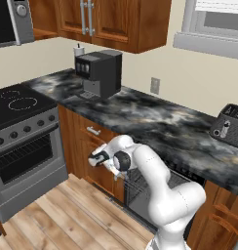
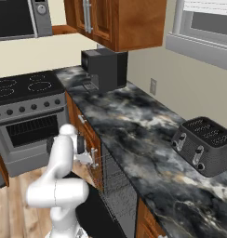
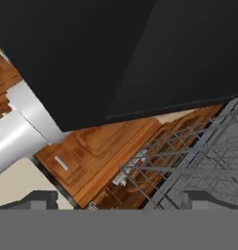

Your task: Open the dishwasher door and pull out the top rack.

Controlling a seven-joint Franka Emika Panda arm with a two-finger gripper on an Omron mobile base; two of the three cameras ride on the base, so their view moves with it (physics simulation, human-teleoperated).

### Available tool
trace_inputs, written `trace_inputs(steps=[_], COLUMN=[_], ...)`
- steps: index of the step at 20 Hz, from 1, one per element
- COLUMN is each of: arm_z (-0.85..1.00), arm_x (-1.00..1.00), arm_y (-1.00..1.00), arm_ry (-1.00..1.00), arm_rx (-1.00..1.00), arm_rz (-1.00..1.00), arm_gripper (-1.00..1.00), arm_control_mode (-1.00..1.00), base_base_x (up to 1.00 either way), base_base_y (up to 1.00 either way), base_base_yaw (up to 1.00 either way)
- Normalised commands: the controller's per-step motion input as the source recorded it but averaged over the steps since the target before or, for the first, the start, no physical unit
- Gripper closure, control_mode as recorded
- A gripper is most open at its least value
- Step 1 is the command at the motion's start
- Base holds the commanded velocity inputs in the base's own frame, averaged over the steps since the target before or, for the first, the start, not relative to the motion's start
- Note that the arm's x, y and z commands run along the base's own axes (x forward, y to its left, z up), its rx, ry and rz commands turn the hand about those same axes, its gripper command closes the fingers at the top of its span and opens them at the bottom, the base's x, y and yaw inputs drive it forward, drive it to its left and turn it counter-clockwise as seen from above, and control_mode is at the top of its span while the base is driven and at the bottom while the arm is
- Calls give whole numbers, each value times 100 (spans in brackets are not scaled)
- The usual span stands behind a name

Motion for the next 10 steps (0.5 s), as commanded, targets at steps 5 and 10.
trace_inputs(steps=[5,10], arm_z=[-84,-84], arm_x=[-100,-97], arm_y=[69,69], arm_ry=[16,11], arm_rx=[39,34], arm_rz=[1,3], arm_gripper=[-100,-100], arm_control_mode=[-100,-100], base_base_x=[0,0], base_base_y=[0,0], base_base_yaw=[0,0])
